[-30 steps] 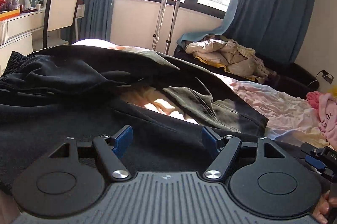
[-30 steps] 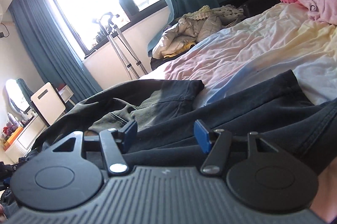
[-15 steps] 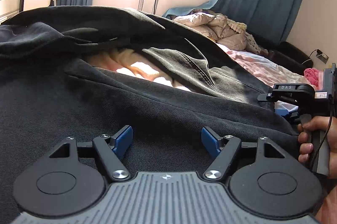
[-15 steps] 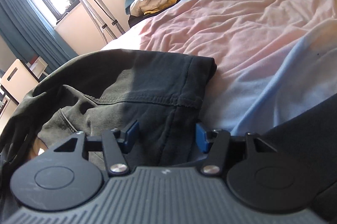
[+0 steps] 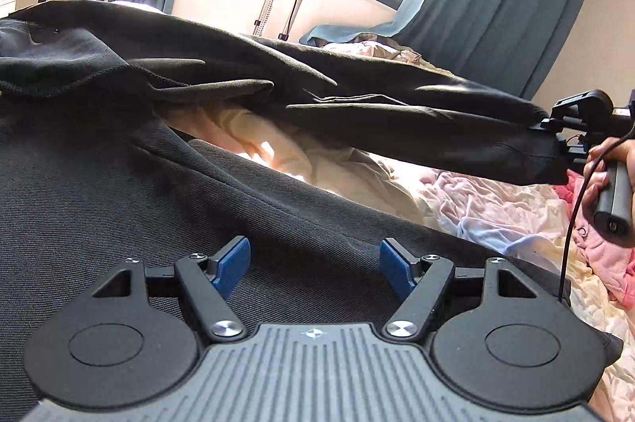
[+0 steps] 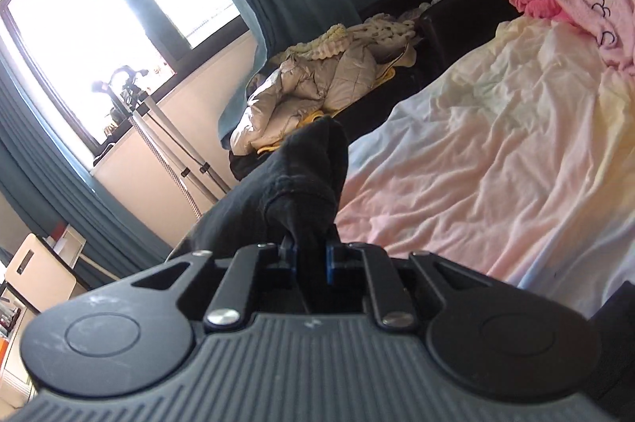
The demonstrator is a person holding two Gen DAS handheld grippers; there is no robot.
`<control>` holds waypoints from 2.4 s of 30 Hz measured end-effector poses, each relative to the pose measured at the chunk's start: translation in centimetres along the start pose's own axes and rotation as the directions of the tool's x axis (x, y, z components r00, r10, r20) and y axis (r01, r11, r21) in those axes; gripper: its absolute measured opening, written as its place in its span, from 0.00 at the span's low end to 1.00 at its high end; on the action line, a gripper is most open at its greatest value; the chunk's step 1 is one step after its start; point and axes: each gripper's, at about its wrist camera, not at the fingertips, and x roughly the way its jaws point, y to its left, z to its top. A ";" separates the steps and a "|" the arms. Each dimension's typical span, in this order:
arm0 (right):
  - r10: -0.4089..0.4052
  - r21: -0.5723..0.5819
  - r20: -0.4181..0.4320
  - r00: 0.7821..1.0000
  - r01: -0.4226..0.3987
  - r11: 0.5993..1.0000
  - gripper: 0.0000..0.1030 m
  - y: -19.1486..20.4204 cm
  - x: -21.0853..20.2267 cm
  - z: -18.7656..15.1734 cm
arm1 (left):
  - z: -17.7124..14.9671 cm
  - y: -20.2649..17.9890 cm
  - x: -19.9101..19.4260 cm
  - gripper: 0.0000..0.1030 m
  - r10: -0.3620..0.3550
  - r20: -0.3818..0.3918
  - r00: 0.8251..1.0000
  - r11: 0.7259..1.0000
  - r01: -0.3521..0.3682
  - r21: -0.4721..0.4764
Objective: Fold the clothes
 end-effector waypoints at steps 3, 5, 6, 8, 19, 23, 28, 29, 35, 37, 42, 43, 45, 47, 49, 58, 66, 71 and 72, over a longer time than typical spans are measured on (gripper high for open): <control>-0.094 -0.008 0.017 0.995 0.094 0.996 0.13 -1.3 0.7 3.1 | 0.2 0.1 0.2 0.73 -0.015 -0.010 1.000 1.000 0.015 -0.012; -0.138 -0.007 -0.017 0.990 0.138 0.990 0.14 -2.7 2.1 3.2 | 0.3 0.2 0.2 0.73 -0.019 -0.009 1.000 1.000 0.018 -0.015; -0.151 -0.004 -0.042 0.988 0.151 0.989 0.16 -3.5 2.8 2.9 | 0.3 0.2 0.2 0.73 -0.018 -0.009 1.000 1.000 0.018 -0.014; -0.181 0.008 -0.071 0.981 0.182 0.983 0.27 -5.1 4.0 1.8 | 0.2 0.3 0.3 0.73 -0.015 -0.010 1.000 1.000 0.015 -0.013; -0.121 0.035 -0.095 0.988 0.125 0.992 0.67 -11.9 1.5 -5.8 | -0.6 0.0 0.5 0.73 -0.021 -0.040 0.999 1.000 0.020 -0.010; 0.011 0.267 -0.183 0.983 0.039 0.963 0.67 -14.3 3.5 -7.9 | -1.0 -0.2 1.1 0.73 -0.007 -0.052 0.999 1.000 0.006 -0.006; 0.030 0.254 -0.141 0.990 0.007 0.967 0.43 -13.3 6.4 -7.7 | -1.4 -0.1 2.0 0.73 0.022 -0.057 0.998 1.000 -0.021 0.007; 0.017 0.241 -0.136 0.991 0.016 0.970 0.36 -13.2 6.8 -7.5 | -1.4 -0.1 2.2 0.73 0.024 -0.056 0.998 1.000 -0.024 0.010; -0.027 0.217 0.052 0.998 0.015 0.976 0.04 -11.8 5.0 -5.2 | -1.5 0.0 2.8 0.73 0.021 -0.037 0.999 0.999 -0.020 0.026; 0.024 0.186 0.125 0.992 -0.047 0.981 0.04 -10.6 3.3 -2.8 | -1.3 0.1 2.5 0.73 -0.002 -0.042 0.999 1.000 0.003 0.017; -0.011 0.178 0.213 0.977 -0.027 0.984 0.04 -10.4 -0.5 1.6 | -1.3 -1.1 0.9 0.74 -0.067 -0.001 0.998 0.995 0.067 0.077; -0.040 0.175 0.206 0.978 0.003 0.985 0.04 -11.0 -0.8 1.6 | -1.4 -1.3 0.7 0.74 -0.072 0.003 0.997 0.993 0.071 0.091; -0.121 0.220 0.146 0.982 0.086 0.972 0.04 -14.1 -1.2 0.1 | -1.5 -1.6 0.4 0.74 -0.076 0.003 0.997 0.992 0.075 0.105; -0.173 0.251 0.063 0.983 0.152 0.956 0.04 -16.9 -0.9 -2.2 | -1.6 -1.7 0.4 0.74 -0.077 0.002 0.997 0.991 0.076 0.108; -0.193 0.299 -0.023 0.981 0.191 0.935 0.04 -19.8 -0.6 -5.0 | -1.7 -1.6 0.4 0.74 -0.074 -0.001 0.997 0.991 0.073 0.108; -0.218 0.145 -0.081 0.972 0.228 0.963 0.37 -19.4 -3.3 -6.0 | -1.7 -1.7 1.3 0.74 -0.050 -0.031 0.998 0.993 0.053 0.108; -0.223 0.033 0.069 0.972 0.221 0.975 0.43 -18.3 -13.6 -7.5 | -1.8 -1.9 0.3 0.74 -0.053 -0.035 0.998 0.994 0.056 0.099; -0.205 0.215 0.064 0.977 0.187 0.959 0.54 -21.0 -19.4 -11.4 | -2.4 -2.5 -1.9 0.74 -0.070 -0.018 0.997 0.986 0.072 0.149; -0.201 0.249 0.044 0.979 0.184 0.951 0.54 -21.6 -20.1 -12.0 | -2.6 -2.5 -2.3 0.74 -0.073 -0.020 0.997 0.986 0.075 0.151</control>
